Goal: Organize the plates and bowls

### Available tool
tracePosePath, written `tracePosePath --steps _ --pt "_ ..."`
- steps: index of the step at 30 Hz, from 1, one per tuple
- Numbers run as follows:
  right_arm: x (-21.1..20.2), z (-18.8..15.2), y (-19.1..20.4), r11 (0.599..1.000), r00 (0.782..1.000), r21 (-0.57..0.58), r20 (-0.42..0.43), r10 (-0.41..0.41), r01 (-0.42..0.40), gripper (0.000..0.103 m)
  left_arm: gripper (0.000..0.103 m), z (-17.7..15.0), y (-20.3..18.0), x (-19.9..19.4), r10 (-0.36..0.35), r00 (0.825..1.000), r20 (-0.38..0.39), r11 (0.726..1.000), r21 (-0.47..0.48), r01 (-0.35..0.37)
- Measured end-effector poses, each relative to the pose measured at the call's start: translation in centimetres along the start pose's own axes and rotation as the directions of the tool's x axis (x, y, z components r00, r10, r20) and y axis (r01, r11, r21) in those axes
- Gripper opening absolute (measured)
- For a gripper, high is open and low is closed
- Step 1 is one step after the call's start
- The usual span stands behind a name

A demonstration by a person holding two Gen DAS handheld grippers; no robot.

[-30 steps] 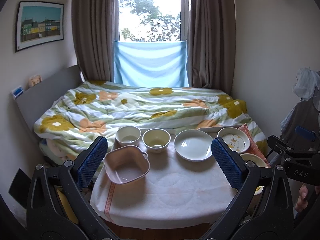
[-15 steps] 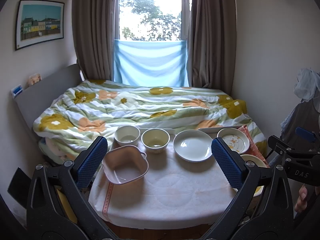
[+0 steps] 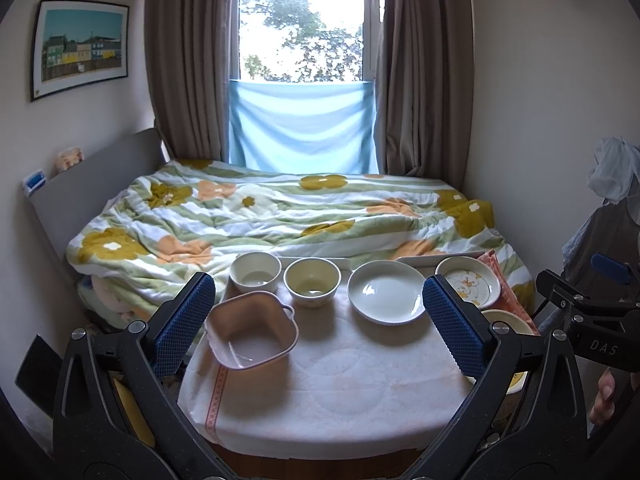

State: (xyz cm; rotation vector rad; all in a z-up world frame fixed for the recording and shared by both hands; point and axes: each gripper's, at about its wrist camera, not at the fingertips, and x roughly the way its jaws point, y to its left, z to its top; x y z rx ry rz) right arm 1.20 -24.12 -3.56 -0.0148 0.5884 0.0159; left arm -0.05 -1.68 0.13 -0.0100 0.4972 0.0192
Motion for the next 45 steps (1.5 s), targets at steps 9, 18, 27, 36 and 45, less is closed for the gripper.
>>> tracePosePath --steps 9,18,27,36,45 --pt "0.1 0.3 0.1 1.0 1.0 -0.001 0.002 0.003 -0.003 0.103 0.102 0.1 0.0 0.0 0.0 1.0 -0.002 1.0 0.0 0.0" --pt "0.1 0.7 0.2 1.0 1.0 -0.002 0.005 0.001 -0.001 0.103 0.102 0.1 -0.1 0.2 -0.001 1.0 -0.006 1.0 -0.001 0.001" --pt "0.1 0.6 0.0 1.0 1.0 -0.001 0.006 0.005 -0.005 0.103 0.103 0.2 -0.2 0.2 -0.001 1.0 -0.006 1.0 -0.001 0.001" --pt "0.0 1.1 -1.9 0.998 0.999 0.049 -0.023 -0.046 0.047 0.103 0.103 1.2 -0.8 2.1 -0.068 0.995 -0.077 0.997 0.036 0.071" --pt "2.2 -3.4 -9.9 0.982 0.986 0.144 -0.129 -0.102 0.121 0.103 0.102 -2.4 -8.3 9.4 -0.256 0.934 -0.251 0.958 0.064 0.279"
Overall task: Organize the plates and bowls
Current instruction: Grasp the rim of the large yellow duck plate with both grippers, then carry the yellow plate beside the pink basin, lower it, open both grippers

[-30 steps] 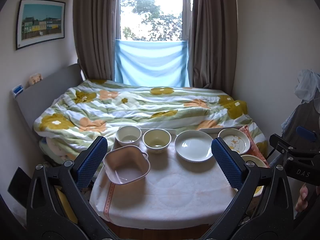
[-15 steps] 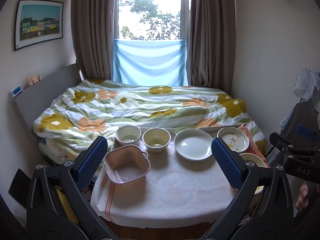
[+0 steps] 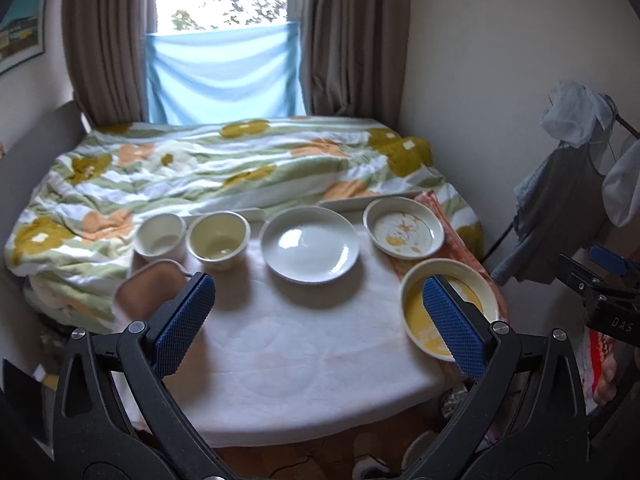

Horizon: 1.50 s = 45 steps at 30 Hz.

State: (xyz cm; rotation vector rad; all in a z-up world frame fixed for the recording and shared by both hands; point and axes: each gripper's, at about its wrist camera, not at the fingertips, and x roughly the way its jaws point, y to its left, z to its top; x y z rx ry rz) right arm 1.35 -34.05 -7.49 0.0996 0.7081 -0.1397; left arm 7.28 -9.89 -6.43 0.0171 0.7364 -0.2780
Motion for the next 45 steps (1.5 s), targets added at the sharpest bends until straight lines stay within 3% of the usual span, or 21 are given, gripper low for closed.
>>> tracePosePath --steps 3,6,9,16,20,25,27,29,33,42,45 --pt "3.0 -1.5 -3.9 0.998 0.998 0.058 -0.065 0.011 -0.007 0.103 0.102 -1.0 -2.8 4.8 -0.053 0.995 -0.084 0.998 0.025 0.055" --pt "6.4 -3.3 -7.2 0.993 0.99 0.11 -0.13 0.057 -0.043 0.097 0.102 -2.3 -5.3 9.4 -0.123 0.979 -0.161 0.992 0.007 0.126" --pt "9.5 -5.4 -10.1 0.982 0.974 0.163 -0.192 0.123 -0.092 0.084 0.102 -3.6 -7.4 14.2 -0.161 0.959 -0.233 0.987 -0.015 0.162" --pt "15.9 -9.6 -13.1 0.932 0.908 0.287 -0.288 0.305 -0.222 0.049 0.09 -6.3 -9.6 22.3 -0.186 0.909 -0.373 0.982 -0.049 0.181" --pt "18.2 -10.4 -13.6 0.923 0.888 0.3 -0.313 0.336 -0.243 0.04 0.073 -7.5 -9.8 24.7 -0.196 0.879 -0.435 0.98 -0.06 0.189" --pt "19.7 -10.6 -14.0 0.911 0.873 0.318 -0.322 0.365 -0.264 0.028 0.06 -8.4 -10.3 26.3 -0.206 0.859 -0.468 0.978 -0.072 0.195" --pt "20.3 -10.6 -14.3 0.909 0.87 0.317 -0.323 0.373 -0.271 0.024 0.045 -8.6 -10.3 26.6 -0.209 0.852 -0.481 0.977 -0.074 0.198" --pt "20.6 -10.5 -14.4 0.91 0.871 0.313 -0.324 0.37 -0.27 0.021 0.037 -8.6 -10.5 27.0 -0.203 0.845 -0.495 0.979 -0.078 0.189" --pt "21.5 -10.3 -14.9 0.912 0.874 0.323 -0.327 0.36 -0.254 0.011 0.022 -8.6 -10.4 27.3 -0.208 0.838 -0.504 0.978 -0.096 0.185" --pt "21.7 -10.0 -14.5 0.935 0.883 0.257 -0.34 0.323 -0.243 0.011 0.021 -8.6 -11.4 27.2 -0.161 0.855 -0.493 0.987 -0.062 0.15" --pt "21.7 -9.8 -14.4 0.939 0.885 0.239 -0.34 0.318 -0.245 0.011 0.021 -8.4 -11.5 26.6 -0.146 0.869 -0.473 0.989 -0.043 0.143"
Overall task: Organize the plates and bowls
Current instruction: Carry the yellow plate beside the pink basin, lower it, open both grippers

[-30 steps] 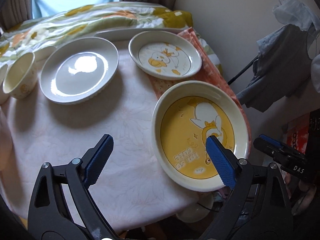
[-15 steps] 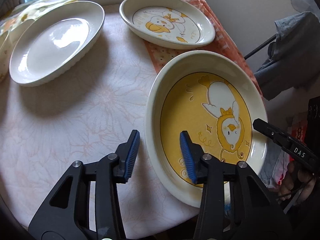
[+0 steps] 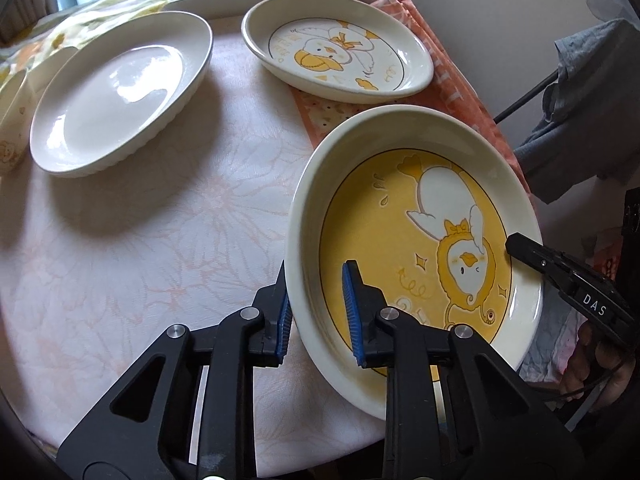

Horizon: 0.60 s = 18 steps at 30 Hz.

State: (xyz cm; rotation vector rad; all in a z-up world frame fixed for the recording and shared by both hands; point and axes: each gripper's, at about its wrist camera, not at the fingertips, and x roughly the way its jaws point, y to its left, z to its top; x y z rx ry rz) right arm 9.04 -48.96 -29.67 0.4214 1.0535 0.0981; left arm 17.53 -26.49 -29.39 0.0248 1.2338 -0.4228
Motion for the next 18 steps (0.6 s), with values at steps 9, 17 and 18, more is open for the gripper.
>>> tracePosePath --steps 9,17,18 --pt "-2.3 1.6 2.4 0.996 0.999 -0.09 0.051 0.015 -0.01 0.011 0.021 -0.5 1.0 -4.9 0.009 0.995 0.098 0.999 -0.031 -0.006" --pt "-4.1 3.0 9.4 0.97 0.995 -0.232 0.047 0.087 -0.074 0.011 0.021 -3.1 5.7 -11.9 0.078 0.978 0.194 0.988 -0.148 -0.049" --pt "-4.0 3.1 10.4 0.964 0.995 -0.252 0.04 0.096 -0.083 0.011 0.021 -3.6 6.6 -12.6 0.089 0.976 0.199 0.984 -0.168 -0.055"
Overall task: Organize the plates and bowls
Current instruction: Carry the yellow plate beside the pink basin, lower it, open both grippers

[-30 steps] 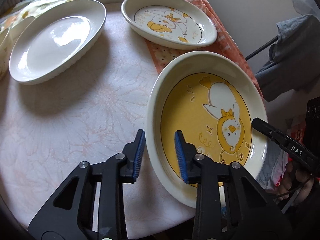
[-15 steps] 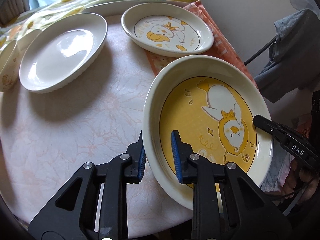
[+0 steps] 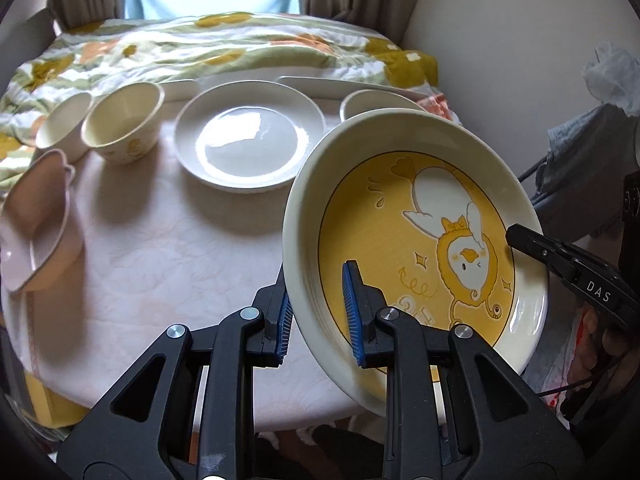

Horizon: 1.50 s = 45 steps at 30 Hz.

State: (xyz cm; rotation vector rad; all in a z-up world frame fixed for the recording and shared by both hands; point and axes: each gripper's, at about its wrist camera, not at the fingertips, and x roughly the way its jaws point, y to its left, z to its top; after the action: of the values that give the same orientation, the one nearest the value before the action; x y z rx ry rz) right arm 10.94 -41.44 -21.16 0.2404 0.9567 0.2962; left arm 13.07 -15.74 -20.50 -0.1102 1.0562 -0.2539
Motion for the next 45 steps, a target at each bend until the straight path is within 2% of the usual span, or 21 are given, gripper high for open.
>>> tracePosePath --steps 8,13,18,25,34,42,45 --pt "5.1 0.8 8.3 0.989 0.992 -0.114 -0.094 0.084 -0.095 0.012 0.021 -2.0 9.1 -2.7 0.089 0.996 0.002 0.99 -0.111 -0.088" --pt "9.7 -0.7 12.5 0.981 0.977 -0.134 -0.175 0.119 -0.143 0.012 0.021 -3.9 14.0 -1.9 0.144 0.989 -0.035 0.979 -0.144 -0.147" --pt "13.3 -2.4 15.3 0.98 0.967 -0.133 -0.23 0.114 -0.147 0.012 0.021 -5.4 17.7 -0.3 0.145 0.987 -0.066 0.973 -0.169 -0.154" --pt "16.1 -3.2 16.2 0.983 0.967 -0.128 -0.235 0.101 -0.134 0.012 0.021 -5.4 20.0 1.5 0.146 0.987 -0.059 0.976 -0.155 -0.154" --pt "16.7 -3.8 16.1 0.987 0.969 -0.116 -0.234 0.085 -0.115 0.012 0.021 -5.9 21.2 2.5 0.106 0.992 -0.074 0.979 -0.167 -0.117" --pt "16.8 -4.1 16.5 0.987 0.97 -0.13 -0.237 0.061 -0.094 0.012 0.021 -5.8 21.0 2.7 0.121 0.99 -0.071 0.982 -0.139 -0.129" --pt "16.8 -4.1 16.5 0.988 0.97 -0.126 -0.238 0.057 -0.089 0.012 0.021 -5.7 20.6 2.6 0.153 0.986 -0.063 0.98 -0.121 -0.16"
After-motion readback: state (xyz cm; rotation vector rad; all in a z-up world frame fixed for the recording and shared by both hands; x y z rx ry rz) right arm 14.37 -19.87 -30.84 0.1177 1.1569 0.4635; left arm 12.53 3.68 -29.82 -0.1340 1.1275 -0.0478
